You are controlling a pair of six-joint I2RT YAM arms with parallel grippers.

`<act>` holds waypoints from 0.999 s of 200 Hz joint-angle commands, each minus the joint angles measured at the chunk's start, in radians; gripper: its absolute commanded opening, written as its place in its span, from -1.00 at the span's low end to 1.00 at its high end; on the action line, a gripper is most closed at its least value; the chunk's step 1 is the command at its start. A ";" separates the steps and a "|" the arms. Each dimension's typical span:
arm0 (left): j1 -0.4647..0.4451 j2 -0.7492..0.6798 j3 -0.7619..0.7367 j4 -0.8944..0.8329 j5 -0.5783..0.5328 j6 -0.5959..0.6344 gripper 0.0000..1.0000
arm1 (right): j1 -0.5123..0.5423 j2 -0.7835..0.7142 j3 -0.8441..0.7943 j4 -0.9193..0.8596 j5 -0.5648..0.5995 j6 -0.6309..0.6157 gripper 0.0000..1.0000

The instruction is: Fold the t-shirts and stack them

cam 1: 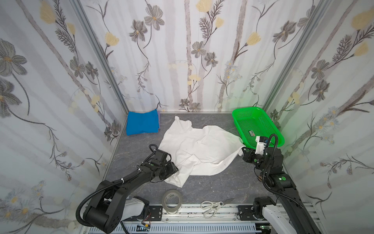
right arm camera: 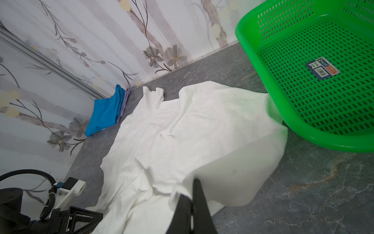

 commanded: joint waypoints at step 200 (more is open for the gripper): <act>0.011 0.055 -0.001 0.102 -0.008 0.010 -0.74 | 0.000 -0.014 0.002 0.006 0.014 0.000 -1.00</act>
